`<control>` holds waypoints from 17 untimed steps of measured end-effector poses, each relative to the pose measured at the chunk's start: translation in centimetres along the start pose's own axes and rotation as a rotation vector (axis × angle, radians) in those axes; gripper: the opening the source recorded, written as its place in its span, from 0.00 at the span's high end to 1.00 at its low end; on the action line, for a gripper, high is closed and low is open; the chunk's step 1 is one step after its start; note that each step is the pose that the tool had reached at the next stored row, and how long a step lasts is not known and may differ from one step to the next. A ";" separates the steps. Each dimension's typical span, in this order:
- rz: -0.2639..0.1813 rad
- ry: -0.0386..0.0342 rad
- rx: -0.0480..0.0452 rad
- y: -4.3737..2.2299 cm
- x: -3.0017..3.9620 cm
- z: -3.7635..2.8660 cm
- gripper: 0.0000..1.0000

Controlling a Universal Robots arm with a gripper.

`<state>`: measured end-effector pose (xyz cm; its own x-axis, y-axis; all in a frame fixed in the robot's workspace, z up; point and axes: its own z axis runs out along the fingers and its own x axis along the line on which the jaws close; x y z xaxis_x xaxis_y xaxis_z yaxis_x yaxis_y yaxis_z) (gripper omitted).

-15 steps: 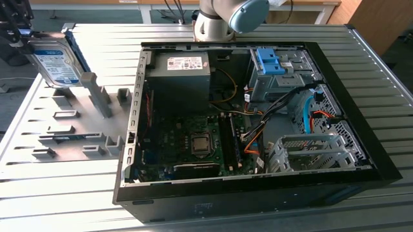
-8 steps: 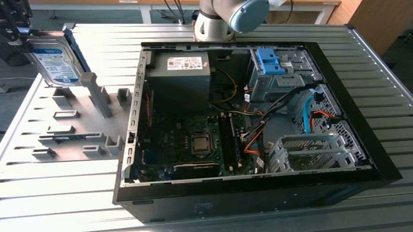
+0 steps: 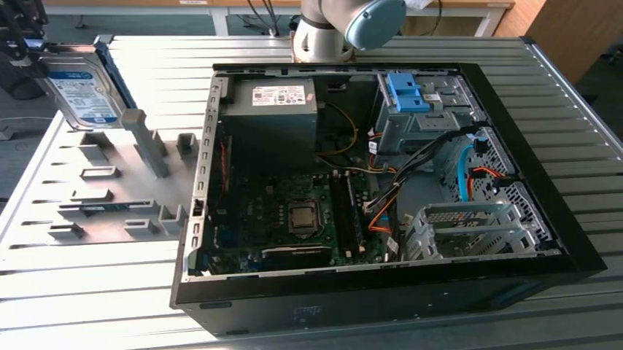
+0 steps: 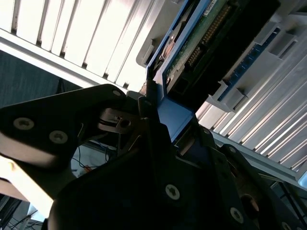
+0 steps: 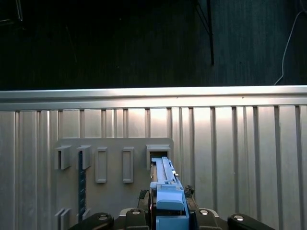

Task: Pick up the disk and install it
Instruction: 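Pick up the disk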

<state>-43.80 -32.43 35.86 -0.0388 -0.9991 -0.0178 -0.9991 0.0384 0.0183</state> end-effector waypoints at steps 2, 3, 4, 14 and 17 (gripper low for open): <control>0.000 0.0000 -0.0001 0.00 0.00 -0.10 0.63; 0.000 0.0000 0.0000 0.00 0.00 -0.15 0.63; 0.000 0.0000 0.0000 0.00 0.00 -0.20 0.63; 0.000 0.0000 0.0001 0.01 -0.01 -0.65 0.63; 0.000 0.0000 -0.0001 0.01 -0.01 -0.74 0.63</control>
<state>-43.80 -32.43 36.60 -0.0388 -0.9991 -0.0177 -0.9991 0.0384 0.0183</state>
